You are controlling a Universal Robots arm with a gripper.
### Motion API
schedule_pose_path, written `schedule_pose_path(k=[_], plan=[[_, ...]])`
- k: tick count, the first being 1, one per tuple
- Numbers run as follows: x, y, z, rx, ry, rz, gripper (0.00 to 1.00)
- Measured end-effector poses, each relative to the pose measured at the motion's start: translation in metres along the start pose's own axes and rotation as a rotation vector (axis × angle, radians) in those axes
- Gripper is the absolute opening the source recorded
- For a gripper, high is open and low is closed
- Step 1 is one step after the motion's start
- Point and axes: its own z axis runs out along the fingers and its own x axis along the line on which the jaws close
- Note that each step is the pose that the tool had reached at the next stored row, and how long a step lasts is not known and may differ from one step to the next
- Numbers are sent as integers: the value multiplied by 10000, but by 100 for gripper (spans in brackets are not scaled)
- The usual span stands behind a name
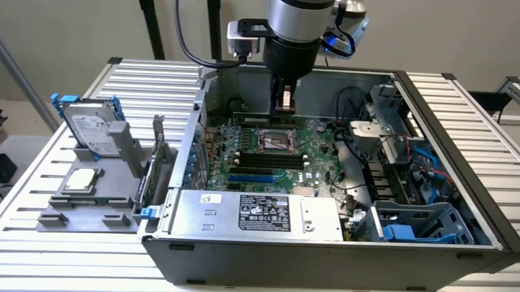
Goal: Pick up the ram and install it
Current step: 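Insert the ram into the slot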
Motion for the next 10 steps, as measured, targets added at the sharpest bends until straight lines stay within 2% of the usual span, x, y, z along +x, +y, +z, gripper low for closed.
schedule_pose_path(k=[3, 10], plan=[[4, -7, 51, -2, 61, 4, 14], [19, -32, 174, -3, 140, 6, 14]])
